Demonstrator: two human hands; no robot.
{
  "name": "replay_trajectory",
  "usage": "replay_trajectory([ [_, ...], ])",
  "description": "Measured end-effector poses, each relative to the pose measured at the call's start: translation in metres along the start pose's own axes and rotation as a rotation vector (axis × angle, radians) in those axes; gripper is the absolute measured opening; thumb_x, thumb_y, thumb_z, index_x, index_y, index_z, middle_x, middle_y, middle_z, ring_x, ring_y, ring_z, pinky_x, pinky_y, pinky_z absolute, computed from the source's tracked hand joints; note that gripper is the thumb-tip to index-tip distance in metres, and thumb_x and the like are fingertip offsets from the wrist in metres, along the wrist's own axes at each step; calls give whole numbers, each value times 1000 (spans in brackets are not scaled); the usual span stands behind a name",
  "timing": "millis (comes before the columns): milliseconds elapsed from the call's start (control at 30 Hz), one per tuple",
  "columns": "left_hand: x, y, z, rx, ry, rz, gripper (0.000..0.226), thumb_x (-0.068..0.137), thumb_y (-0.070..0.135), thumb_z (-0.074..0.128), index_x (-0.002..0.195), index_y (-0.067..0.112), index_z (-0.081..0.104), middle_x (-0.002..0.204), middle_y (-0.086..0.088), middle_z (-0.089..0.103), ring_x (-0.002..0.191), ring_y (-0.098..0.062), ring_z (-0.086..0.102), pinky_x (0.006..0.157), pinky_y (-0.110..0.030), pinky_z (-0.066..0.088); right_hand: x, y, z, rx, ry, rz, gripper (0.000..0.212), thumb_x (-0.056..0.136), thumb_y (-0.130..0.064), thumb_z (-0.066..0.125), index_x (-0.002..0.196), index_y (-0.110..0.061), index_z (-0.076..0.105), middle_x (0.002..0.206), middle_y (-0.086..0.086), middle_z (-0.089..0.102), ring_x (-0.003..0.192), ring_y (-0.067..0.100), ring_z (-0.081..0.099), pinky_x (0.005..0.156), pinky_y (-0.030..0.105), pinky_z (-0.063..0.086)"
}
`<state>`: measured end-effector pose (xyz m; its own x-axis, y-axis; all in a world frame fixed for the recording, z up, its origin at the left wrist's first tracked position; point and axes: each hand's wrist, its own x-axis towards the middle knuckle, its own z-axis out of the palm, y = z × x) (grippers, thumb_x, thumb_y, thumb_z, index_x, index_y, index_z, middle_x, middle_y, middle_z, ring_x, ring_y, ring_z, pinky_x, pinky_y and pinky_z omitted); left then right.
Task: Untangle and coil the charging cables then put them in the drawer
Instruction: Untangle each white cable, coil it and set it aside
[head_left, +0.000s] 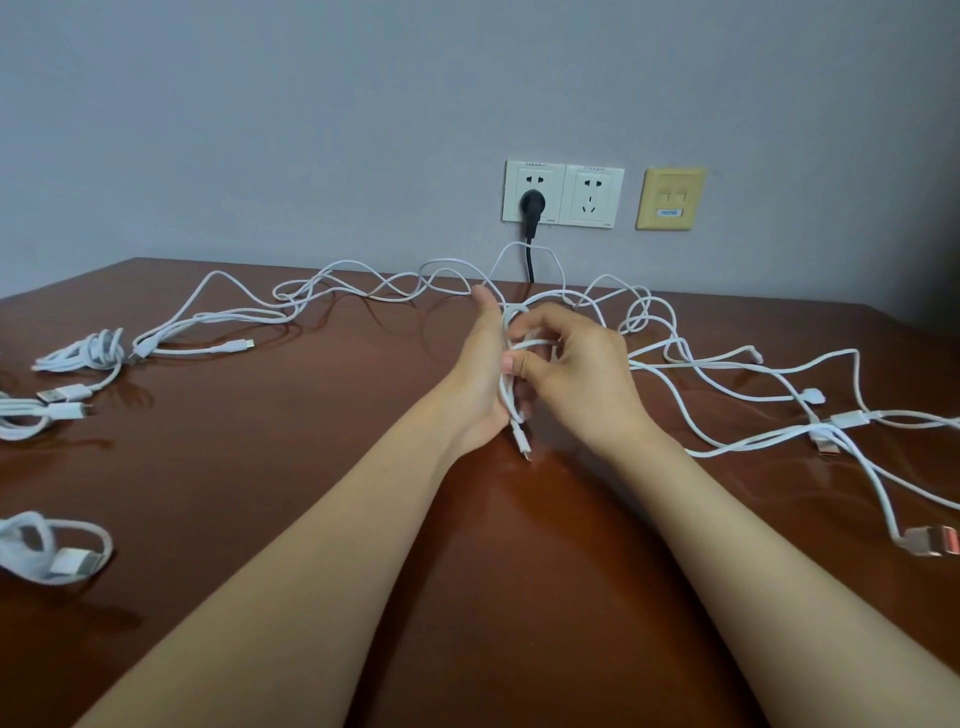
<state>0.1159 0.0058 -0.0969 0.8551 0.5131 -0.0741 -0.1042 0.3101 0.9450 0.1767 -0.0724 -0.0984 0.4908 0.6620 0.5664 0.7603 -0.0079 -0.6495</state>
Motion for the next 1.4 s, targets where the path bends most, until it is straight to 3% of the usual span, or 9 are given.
replay_trajectory([
  [133, -1, -2, 4, 57, 24, -20, 75, 82, 76, 4, 50, 15, 34, 37, 3, 27, 35, -10, 22, 43, -17, 18, 1, 2, -2, 11, 41, 25, 23, 77, -13, 71, 77, -18, 49, 60, -10, 57, 55, -4, 55, 55, 9, 39],
  [233, -2, -4, 4, 105, 64, 0, 68, 83, 74, 13, 49, 20, 35, 42, 5, 22, 32, -8, 18, 38, -11, 17, 1, 2, -4, 33, 39, -23, 11, 82, -1, 61, 80, -8, 53, 72, -4, 55, 69, 3, 52, 61, 6, 36],
  [300, -3, -4, 5, 137, 55, 19, 61, 84, 72, 16, 57, 21, 38, 40, 7, 23, 30, -6, 18, 36, -10, 17, 2, 4, -3, 0, 57, -64, 14, 83, 1, 58, 81, -12, 53, 83, -2, 55, 80, 12, 49, 68, 7, 34],
  [400, -5, -2, 4, 181, 44, 31, 59, 87, 68, 18, 64, 19, 42, 38, 8, 24, 29, -5, 17, 36, -11, 16, 2, 4, -5, 22, 69, -77, 21, 87, 1, 51, 88, -19, 48, 80, -4, 55, 73, 1, 50, 67, 8, 34],
  [600, -7, 4, -3, 185, 64, 66, 60, 90, 64, 20, 64, 14, 39, 36, 8, 23, 27, -6, 17, 33, -11, 17, 5, 23, -20, 46, 128, 107, 20, 92, -13, 46, 78, -27, 48, 70, -10, 52, 69, 15, 49, 74, 37, 44],
  [733, -6, 4, -9, 217, 140, 90, 59, 91, 63, 19, 65, 14, 41, 35, 8, 27, 27, -9, 31, 35, -13, 30, 3, 30, -21, -215, -54, 149, 32, 96, -26, 45, 64, -27, 49, 58, -4, 49, 73, 25, 51, 73, 37, 41],
  [1000, -6, 5, -12, 337, 215, 106, 59, 90, 65, 18, 64, 16, 37, 39, 9, 25, 28, -8, 18, 34, -12, 19, 5, 12, -15, -217, 94, 29, 28, 98, -27, 43, 84, -8, 58, 59, -1, 47, 70, 28, 45, 60, 34, 23],
  [1300, -3, -3, -2, 418, 159, 166, 40, 100, 40, 34, 69, 15, 41, 34, 12, 33, 27, -5, 21, 36, -12, 18, 7, 4, -10, -79, 200, 121, 16, 98, -20, 43, 86, -11, 38, 61, -8, 41, 73, 25, 41, 58, 28, 18],
  [1400, -3, -2, 0, 375, 164, 220, 39, 99, 38, 38, 68, 15, 41, 40, 9, 31, 28, -5, 20, 38, -13, 15, 5, 0, -8, -103, 155, 116, 10, 98, -12, 41, 89, -9, 37, 72, 1, 48, 77, 30, 43, 59, 28, 18],
])
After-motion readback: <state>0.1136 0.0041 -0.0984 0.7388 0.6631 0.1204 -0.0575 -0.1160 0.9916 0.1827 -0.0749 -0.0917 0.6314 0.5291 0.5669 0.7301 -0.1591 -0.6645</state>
